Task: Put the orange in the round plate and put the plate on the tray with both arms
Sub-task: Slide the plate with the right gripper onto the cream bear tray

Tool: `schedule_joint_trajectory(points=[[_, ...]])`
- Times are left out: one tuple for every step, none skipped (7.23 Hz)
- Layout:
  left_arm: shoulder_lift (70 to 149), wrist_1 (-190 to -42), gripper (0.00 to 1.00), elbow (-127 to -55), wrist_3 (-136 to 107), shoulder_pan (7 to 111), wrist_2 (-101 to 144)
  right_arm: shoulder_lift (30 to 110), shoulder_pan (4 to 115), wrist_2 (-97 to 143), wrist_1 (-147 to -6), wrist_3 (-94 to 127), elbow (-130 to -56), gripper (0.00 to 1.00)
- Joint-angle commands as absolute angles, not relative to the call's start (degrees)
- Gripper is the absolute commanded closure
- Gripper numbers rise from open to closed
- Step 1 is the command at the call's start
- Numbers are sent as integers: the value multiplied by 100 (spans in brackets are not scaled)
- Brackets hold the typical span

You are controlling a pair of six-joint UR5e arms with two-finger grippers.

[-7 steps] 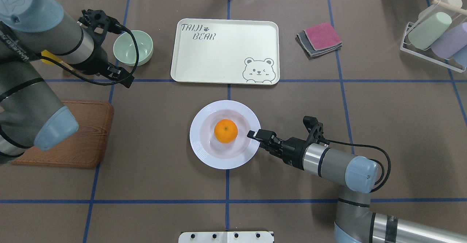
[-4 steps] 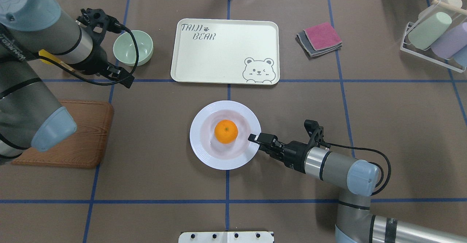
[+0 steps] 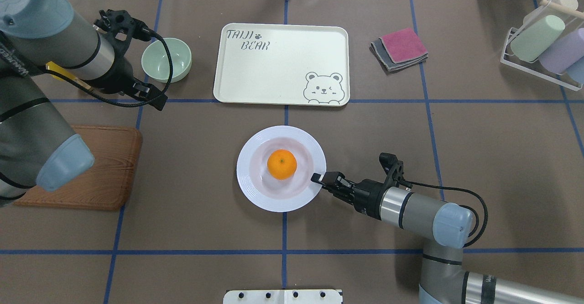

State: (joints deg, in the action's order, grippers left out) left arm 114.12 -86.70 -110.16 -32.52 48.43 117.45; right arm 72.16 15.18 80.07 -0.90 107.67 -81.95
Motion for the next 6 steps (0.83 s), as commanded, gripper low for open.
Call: schedule_joint_trajectory(points=[[11408,-8666,1,-11021,-3252,4843,11742,7216,1520,7998,-62,10758,-8244,100],[11408,-8666,1,-11021,-3252,4843,11742,7207,1521,7937,-53,10775,-8279,100],[11400,-8666,1,-11030,-3252,4843,11742,7207,1521,7832,182,10801,-8297,100],[11408,-8666,1,-11030,-3252,4843,11742,7233,1503,7570,463,10810,-8288,100],[11408,-8657,1,-11048,-3252,4843,11742,7242,1390,7228,718,10811,-8271,100],[11408,-8657,1,-11048,-3252,4843,11742,7233,1336,6998,964,10819,-8262,100]])
